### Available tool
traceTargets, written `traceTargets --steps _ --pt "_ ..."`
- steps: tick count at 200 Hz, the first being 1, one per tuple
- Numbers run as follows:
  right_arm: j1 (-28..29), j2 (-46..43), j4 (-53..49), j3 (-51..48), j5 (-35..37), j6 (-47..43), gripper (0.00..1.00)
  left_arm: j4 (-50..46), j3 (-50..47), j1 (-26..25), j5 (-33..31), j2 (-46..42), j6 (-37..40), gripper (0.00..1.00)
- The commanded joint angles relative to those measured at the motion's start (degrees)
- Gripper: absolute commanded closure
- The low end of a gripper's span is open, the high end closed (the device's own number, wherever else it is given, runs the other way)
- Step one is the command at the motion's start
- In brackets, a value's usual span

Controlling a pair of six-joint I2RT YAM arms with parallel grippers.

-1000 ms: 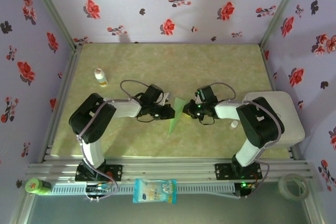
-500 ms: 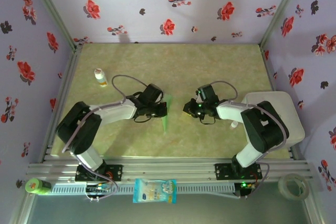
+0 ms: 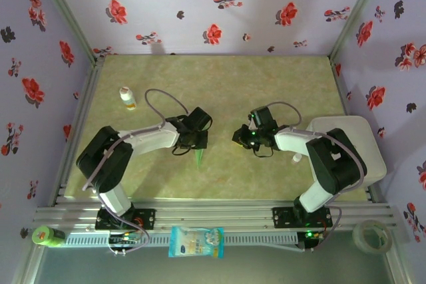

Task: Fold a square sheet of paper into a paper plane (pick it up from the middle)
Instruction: Turn over a paper plane at the center of the table.

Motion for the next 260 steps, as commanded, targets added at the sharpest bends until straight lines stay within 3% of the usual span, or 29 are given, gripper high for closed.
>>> traceTargets --steps 1,41,87,137,225,260 --pt "0.27 -0.88 -1.43 0.97 0.75 -0.78 0.84 -2.16 1.84 -0.52 -1.44 1.17 -0.41 0.93" --pt "0.36 -0.03 -0.99 0.93 0.41 -0.76 0.84 -2.07 2.30 -0.70 -0.21 2.31 -0.26 0.88" --pt "0.36 0.56 -0.42 0.73 0.12 -0.51 0.84 -1.09 2.27 -0.96 0.84 1.98 -0.27 0.90" --pt "0.44 0.74 -0.35 0.95 -0.09 -0.52 0.84 0.33 2.02 -1.02 2.90 2.58 0.25 0.82" --pt "0.68 0.91 -0.28 0.98 -0.01 -0.40 0.84 -0.25 3.58 -1.55 3.41 6.40 0.86 0.83" --pt "0.71 0.68 -0.44 1.23 -0.01 -0.50 0.83 -2.74 5.22 -2.10 0.28 8.40 0.62 0.83"
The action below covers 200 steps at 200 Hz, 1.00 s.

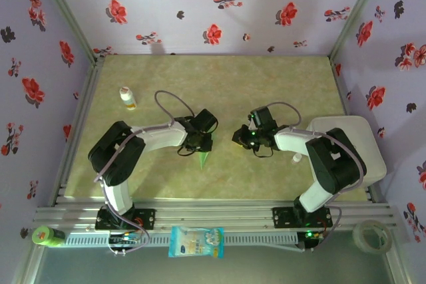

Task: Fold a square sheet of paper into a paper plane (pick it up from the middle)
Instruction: Turn over a paper plane at the center of the table.

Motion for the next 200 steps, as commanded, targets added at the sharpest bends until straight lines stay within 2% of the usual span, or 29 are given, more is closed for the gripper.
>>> traceTargets --steps 1,16,59,117,145,162,178,189,200 --pt "0.64 0.44 -0.47 1.21 0.01 -0.52 0.84 -2.79 2.11 -0.81 -2.62 2.56 0.66 0.83" --pt "0.64 -0.06 -0.56 1.17 0.43 -0.52 0.83 -4.71 3.74 -0.95 -4.51 4.22 0.27 0.83" --pt "0.64 -4.21 -5.38 2.25 5.21 -2.69 0.83 -12.39 9.34 -1.74 -15.11 8.84 -2.53 0.80" --pt "0.21 -13.62 -17.38 3.21 20.77 -9.38 0.79 -16.47 14.81 -2.06 -19.70 12.04 -5.77 0.65" --pt "-0.83 -17.60 -21.17 3.04 29.42 -12.14 0.74 -17.81 17.44 -2.42 -19.56 12.10 -7.56 0.63" --pt "-1.71 -19.63 -22.72 3.50 35.96 -15.17 0.62 -18.88 18.95 -2.70 -19.57 10.04 -7.78 0.56" --pt "-2.27 -21.03 -24.22 4.07 48.22 -17.88 0.49 -19.10 19.18 -2.72 -20.20 5.85 -7.45 0.48" --pt "-3.27 -21.66 -22.49 3.77 55.56 -22.24 0.45 -19.34 18.90 -2.45 -21.24 2.46 -6.79 0.38" --pt "-4.16 -22.39 -19.49 3.31 63.26 -26.11 0.31 -18.61 17.99 -2.19 -22.42 -1.36 -5.08 0.32"
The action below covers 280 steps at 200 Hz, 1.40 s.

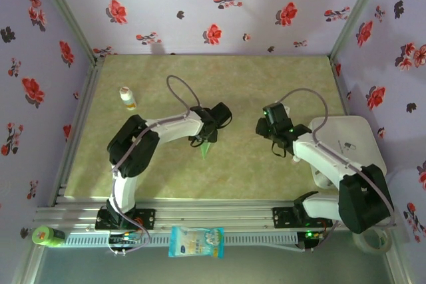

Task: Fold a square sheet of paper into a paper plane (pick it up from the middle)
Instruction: Turn over a paper plane at the center of the table, then move a paper plane to the center of the table.

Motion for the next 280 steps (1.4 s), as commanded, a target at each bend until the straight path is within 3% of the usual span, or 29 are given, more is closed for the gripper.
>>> traceTargets --steps 1,7,15,22,32,50,59,72,98,114,126,139,152,175,201,223,280 --pt "-1.86 -1.88 2.03 0.94 22.71 -9.91 0.29 -1.66 0.53 0.13 -4.48 -9.64 1.36 0.31" --pt "-2.82 -1.48 8.88 -1.79 25.89 -13.52 0.21 -1.25 -0.42 0.22 -5.77 -11.79 2.05 0.24" --pt "-4.94 -0.18 21.06 -6.46 25.43 -19.63 0.19 0.01 -2.34 0.81 -7.16 -14.74 3.31 0.18" --pt "-6.53 0.66 19.85 -4.86 23.19 -20.56 0.19 0.90 -4.48 1.65 -8.77 -17.41 4.43 0.15" --pt "-8.46 3.34 27.50 -5.67 20.89 -24.66 0.18 2.34 -8.54 3.70 -12.29 -21.27 6.38 0.08" --pt "-11.05 9.01 36.53 -5.89 22.29 -29.50 0.17 6.35 -17.21 11.94 -13.42 -28.62 11.13 0.00" --pt "-12.79 12.17 41.30 -6.36 18.71 -31.78 0.17 9.06 -21.91 17.13 -13.50 -32.44 13.35 0.00" --pt "-14.32 16.52 48.31 -7.70 16.09 -33.79 0.17 12.85 -27.53 24.72 -10.90 -37.19 17.66 0.00" --pt "-18.20 16.85 49.53 -9.54 4.85 -32.37 0.19 17.34 -34.95 36.29 -5.34 -43.72 24.19 0.00" --pt "-21.02 14.79 59.58 -16.32 -0.53 -30.81 0.19 18.16 -37.09 40.55 4.94 -46.36 26.27 0.01" --pt "-19.63 11.72 62.02 -18.46 -1.94 -33.20 0.19 19.16 -37.47 40.93 17.80 -47.78 23.74 0.07" --pt "-18.50 8.20 49.79 -13.63 -3.49 -33.40 0.18 23.27 -38.18 40.39 34.06 -47.68 17.85 0.14" --pt "-18.36 6.60 38.22 -8.00 -7.34 -31.88 0.21 30.10 -40.10 37.77 42.29 -45.60 11.44 0.24" --pt "-18.14 6.06 35.81 -6.60 -17.28 -31.08 0.23 34.86 -39.56 30.37 43.18 -38.72 6.06 0.30" --pt "-15.78 6.16 19.05 1.82 -25.73 -26.80 0.28 39.19 -37.61 25.37 43.00 -28.51 1.57 0.34" --pt "-12.67 7.46 13.40 5.13 -33.16 -22.78 0.38 42.01 -35.21 21.99 43.21 -21.82 -1.12 0.39" --pt "-6.30 9.35 15.00 3.88 -34.57 -17.35 0.42 45.15 -33.04 19.65 42.84 -15.14 -3.02 0.54"
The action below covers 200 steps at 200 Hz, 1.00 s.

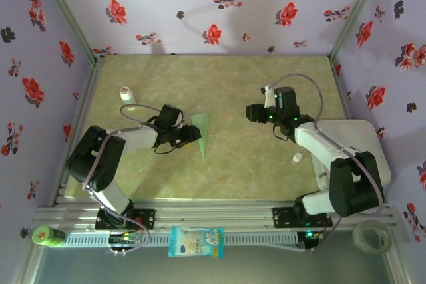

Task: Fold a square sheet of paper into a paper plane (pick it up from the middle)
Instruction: Move a paper plane to the center of the table.

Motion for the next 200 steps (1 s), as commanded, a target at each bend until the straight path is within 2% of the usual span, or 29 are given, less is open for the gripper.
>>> traceTargets --steps 1,16,69,115,120,133,157,200 --pt "1.39 1.42 -1.72 -0.47 -2.53 3.96 0.42 3.56 2.04 -0.48 0.87 1.58 -1.78 0.54" --pt "2.36 2.58 -1.10 -0.38 -2.90 5.38 0.43 3.26 2.91 -0.70 0.85 2.46 -1.67 0.60" --pt "5.23 5.70 1.08 -0.05 -4.86 9.42 0.46 -0.13 5.80 -2.07 0.75 6.27 -1.27 0.60" --pt "6.52 6.68 2.13 -0.01 -4.83 11.05 0.46 -3.33 6.91 -3.47 -2.56 5.66 -0.54 0.61" --pt "6.67 6.80 2.47 -0.11 -5.04 11.23 0.46 -3.91 7.06 -3.57 -2.60 5.53 -0.50 0.60" --pt "7.12 7.04 3.00 -0.20 -5.21 11.99 0.46 -5.31 7.03 -3.90 -3.95 4.47 0.05 0.48" --pt "7.90 7.84 4.84 -0.37 -5.92 13.85 0.46 -7.40 6.76 -4.23 -6.32 3.11 0.23 0.47" --pt "10.29 10.66 5.85 1.54 -7.88 15.63 0.46 -6.89 6.92 -5.02 -5.70 3.96 -0.92 0.58"
